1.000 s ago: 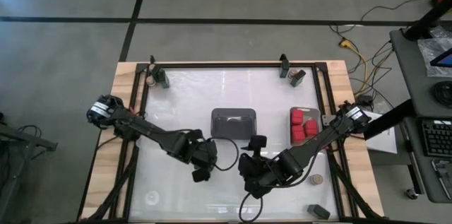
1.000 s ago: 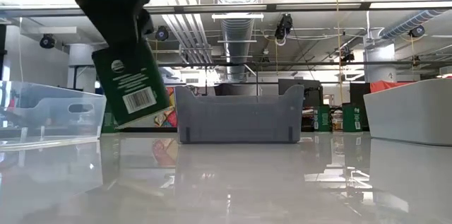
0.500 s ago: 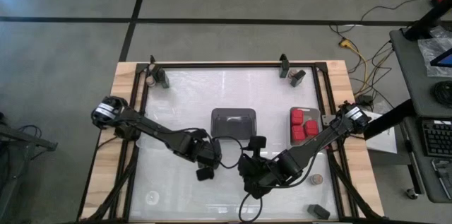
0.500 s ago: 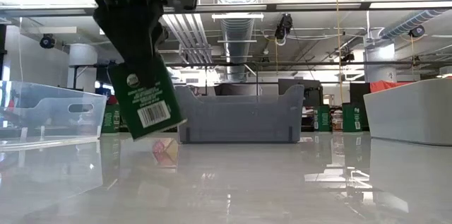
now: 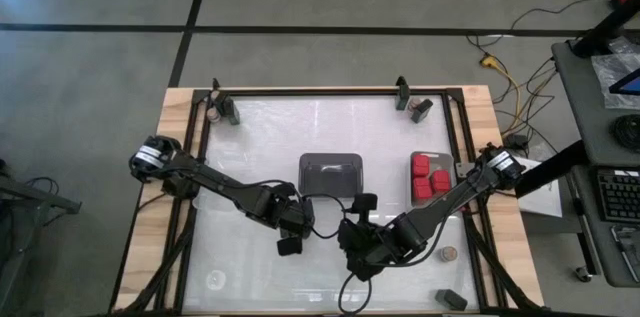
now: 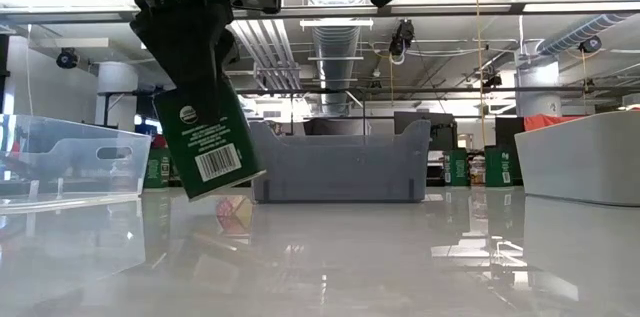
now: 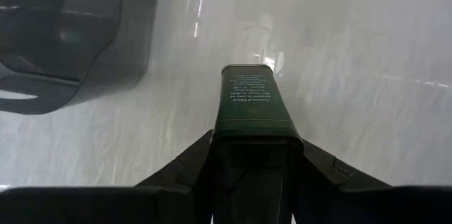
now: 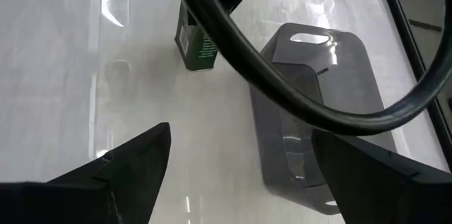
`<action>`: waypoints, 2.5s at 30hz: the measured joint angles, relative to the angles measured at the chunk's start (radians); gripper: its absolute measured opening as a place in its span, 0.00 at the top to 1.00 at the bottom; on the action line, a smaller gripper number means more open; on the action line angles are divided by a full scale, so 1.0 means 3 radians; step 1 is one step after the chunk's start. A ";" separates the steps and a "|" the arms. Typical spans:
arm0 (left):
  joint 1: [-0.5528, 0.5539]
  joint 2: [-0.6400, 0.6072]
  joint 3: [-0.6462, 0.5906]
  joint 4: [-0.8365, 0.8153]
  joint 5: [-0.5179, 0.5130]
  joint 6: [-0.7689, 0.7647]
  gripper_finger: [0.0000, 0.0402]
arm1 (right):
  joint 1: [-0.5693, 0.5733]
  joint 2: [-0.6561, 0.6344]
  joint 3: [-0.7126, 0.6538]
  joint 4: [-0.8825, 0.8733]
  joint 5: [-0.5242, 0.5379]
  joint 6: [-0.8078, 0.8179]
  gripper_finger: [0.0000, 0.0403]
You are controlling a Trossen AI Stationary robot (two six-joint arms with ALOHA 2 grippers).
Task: Sort spices by type
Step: Put the green spice can into the gray bin
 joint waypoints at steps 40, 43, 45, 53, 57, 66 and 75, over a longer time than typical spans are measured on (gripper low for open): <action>0.0004 0.0010 -0.0005 0.0142 -0.0005 0.0188 0.66 | -0.0012 0.0000 0.0000 0.0155 -0.0146 0.0044 0.15; 0.0004 0.0010 -0.0005 0.0148 -0.0004 0.0203 0.62 | -0.0049 0.0000 0.0000 0.0172 -0.0215 0.0151 0.14; 0.0004 0.0010 -0.0005 0.0152 -0.0004 0.0220 0.57 | -0.0071 0.0000 0.0000 0.0187 -0.0231 0.0138 0.12; -0.0010 -0.0172 -0.0006 0.0036 -0.0006 0.0259 0.39 | -0.0141 0.0008 -0.0009 0.0526 -0.0253 -0.0121 0.11; -0.0097 -0.0474 -0.0007 -0.0158 -0.0176 0.0226 0.37 | -0.0214 0.0110 -0.0015 0.0804 -0.0403 -0.0297 0.11; -0.0540 -0.1368 -0.0576 0.0201 -0.0497 0.0049 0.39 | -0.0355 0.0242 -0.0013 0.1125 -0.0525 -0.0353 0.11; -0.0686 -0.2185 -0.1737 0.1469 -0.0642 0.0020 0.40 | -0.0530 0.0573 0.0182 0.1328 -0.0847 -0.0441 0.11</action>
